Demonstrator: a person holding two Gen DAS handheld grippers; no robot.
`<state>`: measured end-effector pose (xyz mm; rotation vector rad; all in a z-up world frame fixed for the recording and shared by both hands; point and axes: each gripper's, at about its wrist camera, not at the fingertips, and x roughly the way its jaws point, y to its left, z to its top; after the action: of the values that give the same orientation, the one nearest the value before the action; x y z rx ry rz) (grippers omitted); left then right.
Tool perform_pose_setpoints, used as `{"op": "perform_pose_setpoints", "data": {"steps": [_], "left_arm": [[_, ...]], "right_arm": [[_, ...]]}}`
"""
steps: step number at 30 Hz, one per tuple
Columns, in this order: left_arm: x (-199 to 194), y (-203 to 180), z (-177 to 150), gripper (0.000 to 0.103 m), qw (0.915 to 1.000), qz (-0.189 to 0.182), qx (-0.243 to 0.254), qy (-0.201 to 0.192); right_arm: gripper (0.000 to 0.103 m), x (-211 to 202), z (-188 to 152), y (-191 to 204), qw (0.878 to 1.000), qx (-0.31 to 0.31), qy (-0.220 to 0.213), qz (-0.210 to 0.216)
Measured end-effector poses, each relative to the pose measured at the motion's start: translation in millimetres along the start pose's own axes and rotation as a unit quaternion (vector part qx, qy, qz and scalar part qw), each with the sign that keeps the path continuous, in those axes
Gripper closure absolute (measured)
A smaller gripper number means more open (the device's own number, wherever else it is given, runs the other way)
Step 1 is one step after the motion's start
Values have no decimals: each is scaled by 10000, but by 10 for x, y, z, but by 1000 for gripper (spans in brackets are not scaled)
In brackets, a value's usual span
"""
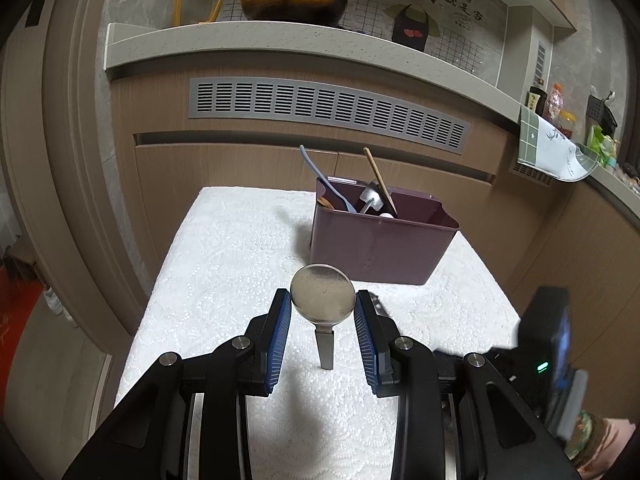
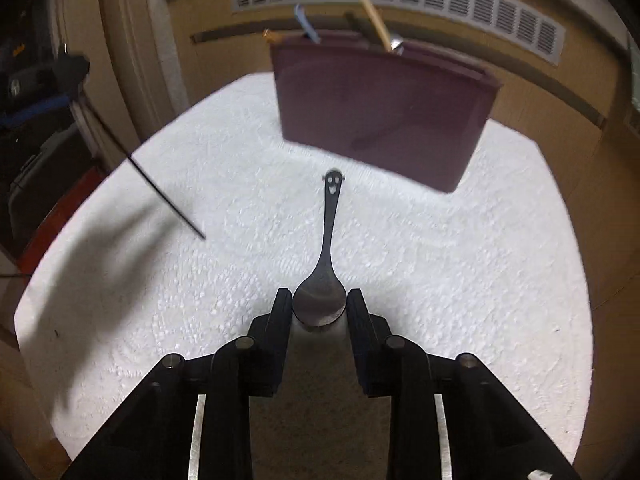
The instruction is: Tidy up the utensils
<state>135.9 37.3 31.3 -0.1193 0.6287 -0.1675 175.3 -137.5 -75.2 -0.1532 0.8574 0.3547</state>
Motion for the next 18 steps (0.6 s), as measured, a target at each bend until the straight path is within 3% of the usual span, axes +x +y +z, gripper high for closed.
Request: {"op": "perform_pose_setpoints", "data": {"steps": [9, 15, 16, 17, 18], "left_arm": [[-17, -24, -2, 69, 10000, -37, 8, -24], [-66, -56, 29, 69, 9999, -50, 55, -88], [-72, -62, 40, 69, 9999, -57, 64, -97], [-76, -68, 51, 69, 9999, -65, 72, -107], [-80, -79, 65, 69, 9999, -71, 84, -122]], "right_arm": [[77, -868, 398, -241, 9909, 121, -1309, -276], [78, -984, 532, -302, 9893, 224, -1427, -203], [97, -991, 532, -303, 9890, 237, -1445, -193], [102, -993, 537, -323, 9894, 240, -1427, -158], [100, -1008, 555, -334, 9900, 265, -1388, -44]]}}
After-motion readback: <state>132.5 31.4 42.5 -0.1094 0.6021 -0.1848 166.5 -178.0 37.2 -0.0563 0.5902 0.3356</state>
